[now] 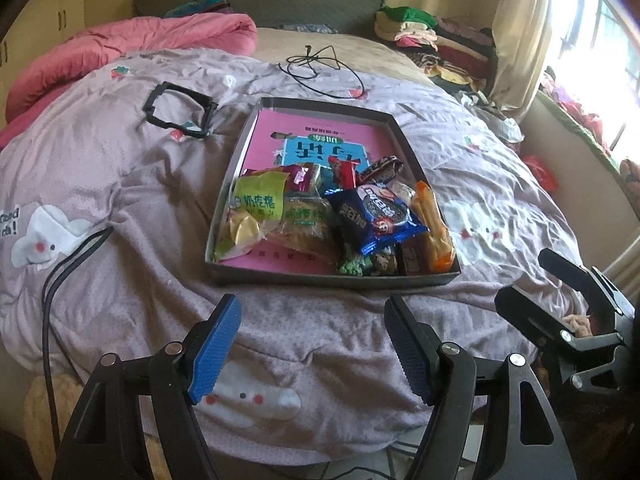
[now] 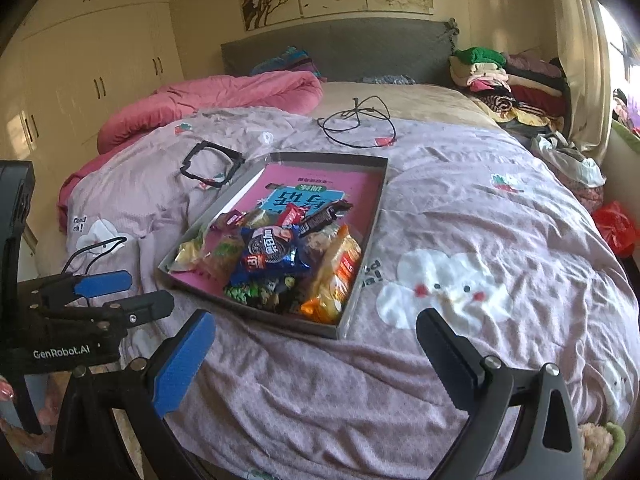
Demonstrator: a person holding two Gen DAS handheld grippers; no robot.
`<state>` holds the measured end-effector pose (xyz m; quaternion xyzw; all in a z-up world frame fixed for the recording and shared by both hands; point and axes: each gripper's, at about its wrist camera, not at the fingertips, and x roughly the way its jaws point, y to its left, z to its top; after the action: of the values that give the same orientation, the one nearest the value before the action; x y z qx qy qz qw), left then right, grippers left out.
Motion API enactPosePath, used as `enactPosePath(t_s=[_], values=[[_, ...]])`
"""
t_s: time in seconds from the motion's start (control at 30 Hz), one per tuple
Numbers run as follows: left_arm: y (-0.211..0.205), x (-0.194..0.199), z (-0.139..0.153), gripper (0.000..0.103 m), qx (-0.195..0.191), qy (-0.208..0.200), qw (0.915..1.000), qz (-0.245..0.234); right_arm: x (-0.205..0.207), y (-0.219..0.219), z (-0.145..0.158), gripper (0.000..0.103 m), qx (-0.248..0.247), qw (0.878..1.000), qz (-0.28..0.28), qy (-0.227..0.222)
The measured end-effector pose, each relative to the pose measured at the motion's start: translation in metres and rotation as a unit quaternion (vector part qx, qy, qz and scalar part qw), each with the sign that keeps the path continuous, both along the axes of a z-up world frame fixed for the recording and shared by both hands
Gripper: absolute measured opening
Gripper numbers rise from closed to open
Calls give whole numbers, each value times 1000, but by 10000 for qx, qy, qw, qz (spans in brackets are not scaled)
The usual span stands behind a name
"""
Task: Organize snacks
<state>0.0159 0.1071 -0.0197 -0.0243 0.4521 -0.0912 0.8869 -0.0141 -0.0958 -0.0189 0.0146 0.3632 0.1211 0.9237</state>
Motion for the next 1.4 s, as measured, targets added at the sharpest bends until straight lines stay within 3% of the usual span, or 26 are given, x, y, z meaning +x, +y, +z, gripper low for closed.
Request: enactPosePath(t_s=[0.43,0.8,1.4], values=[[-2,-10,-1,75,5,44,10000,-26,-9,3,-3,102,60,9997,39,214],[-4,-9,-1,76,191,7,9998,-6,-6,2,-2,102,68,9998,-31,200],[-2,-9,-1,75,165,27,9999,-6,-6,4,-4,102,-3,9999,-16,171]])
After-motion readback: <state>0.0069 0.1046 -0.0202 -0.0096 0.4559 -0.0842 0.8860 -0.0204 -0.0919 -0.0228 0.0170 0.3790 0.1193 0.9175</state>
